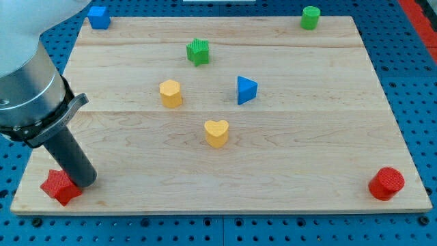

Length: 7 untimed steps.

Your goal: Move the red star to the bottom left of the board

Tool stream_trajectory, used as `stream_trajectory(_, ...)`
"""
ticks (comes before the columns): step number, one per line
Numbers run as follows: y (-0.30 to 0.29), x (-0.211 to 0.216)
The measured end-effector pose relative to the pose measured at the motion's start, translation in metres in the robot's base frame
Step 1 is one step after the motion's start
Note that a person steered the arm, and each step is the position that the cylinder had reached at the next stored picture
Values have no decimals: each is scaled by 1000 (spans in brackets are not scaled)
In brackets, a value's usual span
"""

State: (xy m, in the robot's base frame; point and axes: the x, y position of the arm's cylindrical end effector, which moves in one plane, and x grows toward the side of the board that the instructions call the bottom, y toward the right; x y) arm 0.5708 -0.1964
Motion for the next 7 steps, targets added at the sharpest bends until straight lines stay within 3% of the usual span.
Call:
stream_trajectory(2,4,0)
stream_trajectory(4,16,27)
stream_trajectory(7,-7,27)
